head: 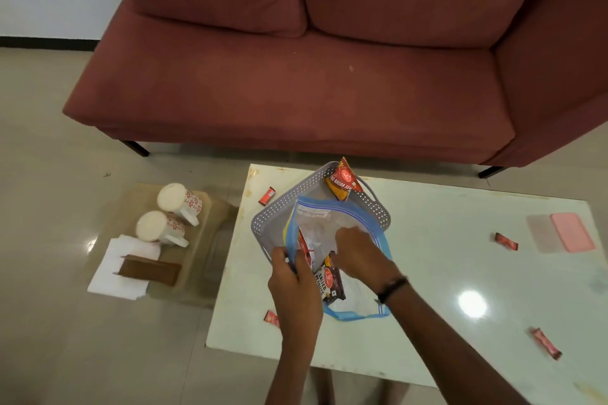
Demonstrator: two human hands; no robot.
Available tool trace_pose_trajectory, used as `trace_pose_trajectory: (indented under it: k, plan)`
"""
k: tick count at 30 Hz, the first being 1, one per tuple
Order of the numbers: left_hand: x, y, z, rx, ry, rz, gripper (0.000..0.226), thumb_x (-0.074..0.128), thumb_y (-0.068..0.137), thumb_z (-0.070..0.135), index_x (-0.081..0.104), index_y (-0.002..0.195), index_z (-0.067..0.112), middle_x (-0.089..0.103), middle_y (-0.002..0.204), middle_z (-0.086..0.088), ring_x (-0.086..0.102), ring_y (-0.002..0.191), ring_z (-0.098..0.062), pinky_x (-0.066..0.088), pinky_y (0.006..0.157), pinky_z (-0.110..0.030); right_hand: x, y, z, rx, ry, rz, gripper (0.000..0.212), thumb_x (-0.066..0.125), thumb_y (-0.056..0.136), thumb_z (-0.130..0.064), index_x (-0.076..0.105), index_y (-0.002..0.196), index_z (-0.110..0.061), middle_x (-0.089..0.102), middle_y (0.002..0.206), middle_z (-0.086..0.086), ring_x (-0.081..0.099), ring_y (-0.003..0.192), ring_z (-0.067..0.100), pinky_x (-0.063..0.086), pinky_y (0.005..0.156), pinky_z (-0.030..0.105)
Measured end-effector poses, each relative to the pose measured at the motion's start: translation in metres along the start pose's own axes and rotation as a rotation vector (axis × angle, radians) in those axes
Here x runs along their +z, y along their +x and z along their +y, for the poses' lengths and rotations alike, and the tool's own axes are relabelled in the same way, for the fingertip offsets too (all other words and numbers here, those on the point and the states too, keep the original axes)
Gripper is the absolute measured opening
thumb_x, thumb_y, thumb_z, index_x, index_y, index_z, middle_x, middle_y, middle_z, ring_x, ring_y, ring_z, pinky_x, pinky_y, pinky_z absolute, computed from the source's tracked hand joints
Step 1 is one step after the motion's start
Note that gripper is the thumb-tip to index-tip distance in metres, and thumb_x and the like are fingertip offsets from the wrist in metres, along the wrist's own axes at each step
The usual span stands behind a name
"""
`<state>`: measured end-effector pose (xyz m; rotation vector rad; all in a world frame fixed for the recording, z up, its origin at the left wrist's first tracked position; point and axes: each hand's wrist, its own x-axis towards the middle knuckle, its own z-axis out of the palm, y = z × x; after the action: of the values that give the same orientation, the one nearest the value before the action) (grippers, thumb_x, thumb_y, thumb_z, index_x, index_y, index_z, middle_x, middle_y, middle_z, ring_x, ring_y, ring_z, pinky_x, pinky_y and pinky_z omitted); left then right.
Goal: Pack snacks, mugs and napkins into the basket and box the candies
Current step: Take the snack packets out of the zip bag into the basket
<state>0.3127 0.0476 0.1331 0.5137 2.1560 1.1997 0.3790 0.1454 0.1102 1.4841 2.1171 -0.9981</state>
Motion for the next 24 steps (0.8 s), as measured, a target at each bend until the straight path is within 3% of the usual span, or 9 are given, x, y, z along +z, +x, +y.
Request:
trace_pose_trajectory:
  k: [2,6,10,13,15,17,20,22,24]
  plan:
    - [-0.005,-0.015,0.004,0.019,-0.01,0.033,0.015,0.042,0.097,0.019,0.047,0.088,0.007,0.053,0.065,-0.006,0.054,0.057,-0.018,0.043,0.049,-0.017,0.021,0.012,0.003,0.021,-0.109,-0.031,0.024,0.049,0.09,-0.003,0.057,0.111,0.003,0.064,0.114,0.02,0.061,0.106,0.033,0.048,0.089,0.036]
    - [-0.007,-0.037,0.004,0.005,-0.054,0.058,0.02,0.039,0.097,0.025,0.05,0.097,0.009,0.061,0.076,-0.008,0.063,0.07,-0.021,0.054,0.061,-0.03,0.054,0.017,0.013,0.065,-0.125,-0.026,0.032,0.05,0.091,-0.013,0.054,0.12,-0.001,0.06,0.123,0.018,0.056,0.115,0.032,0.045,0.095,0.036]
    - [-0.008,-0.049,-0.001,0.01,-0.07,0.108,0.022,0.039,0.097,0.023,0.051,0.107,0.006,0.06,0.077,0.003,0.062,0.071,-0.011,0.053,0.057,-0.015,0.076,0.014,0.015,0.058,-0.08,0.003,0.039,0.057,0.087,-0.024,0.055,0.119,-0.002,0.061,0.12,0.017,0.059,0.111,0.032,0.048,0.089,0.036]
    - [-0.01,-0.055,-0.004,0.016,-0.066,0.132,0.019,0.04,0.097,0.019,0.051,0.103,0.005,0.055,0.069,0.007,0.057,0.062,-0.008,0.048,0.053,-0.009,0.087,0.012,0.012,-0.038,-0.039,-0.002,0.024,0.053,0.088,-0.018,0.061,0.101,0.0,0.065,0.1,0.019,0.062,0.098,0.035,0.047,0.069,0.033]
    - [-0.014,-0.056,-0.008,0.01,-0.066,0.133,0.018,0.041,0.097,0.02,0.05,0.098,0.005,0.051,0.064,0.002,0.053,0.056,-0.011,0.047,0.049,-0.016,0.085,0.004,0.008,-0.116,-0.046,-0.002,0.017,0.048,0.088,-0.013,0.054,0.072,-0.009,0.054,0.071,0.01,0.057,0.082,0.03,0.032,0.051,0.025]
    - [-0.017,-0.055,-0.013,-0.007,-0.067,0.137,0.019,0.041,0.097,0.022,0.049,0.094,0.005,0.049,0.062,-0.002,0.05,0.055,-0.014,0.042,0.049,-0.022,0.072,-0.008,0.003,-0.187,-0.057,0.022,0.022,0.045,0.087,-0.007,0.046,0.065,-0.011,0.052,0.067,0.008,0.053,0.08,0.03,0.025,0.05,0.026]
    - [-0.022,-0.047,-0.017,-0.049,-0.083,0.137,0.017,0.044,0.096,0.024,0.045,0.093,0.007,0.051,0.065,-0.002,0.055,0.059,-0.017,0.044,0.052,-0.026,0.038,-0.032,-0.002,-0.27,0.021,0.145,0.014,0.046,0.084,0.0,0.05,0.078,-0.011,0.067,0.093,0.019,0.06,0.091,0.035,0.034,0.062,0.03]
    - [-0.023,-0.039,-0.017,-0.096,-0.091,0.119,0.013,0.045,0.096,0.024,0.044,0.096,0.011,0.056,0.072,-0.001,0.061,0.068,-0.02,0.049,0.056,-0.026,0.011,-0.047,-0.002,-0.297,0.096,0.216,0.011,0.047,0.086,-0.004,0.046,0.079,-0.012,0.067,0.094,0.016,0.063,0.088,0.031,0.049,0.065,0.035]
    - [-0.02,-0.032,-0.015,-0.143,-0.107,0.088,0.013,0.046,0.095,0.025,0.043,0.098,0.013,0.06,0.082,-0.004,0.065,0.077,-0.023,0.054,0.062,-0.029,-0.015,-0.061,-0.003,-0.308,0.17,0.252,0.007,0.049,0.09,-0.01,0.047,0.084,-0.013,0.065,0.097,0.008,0.064,0.085,0.021,0.054,0.061,0.027]
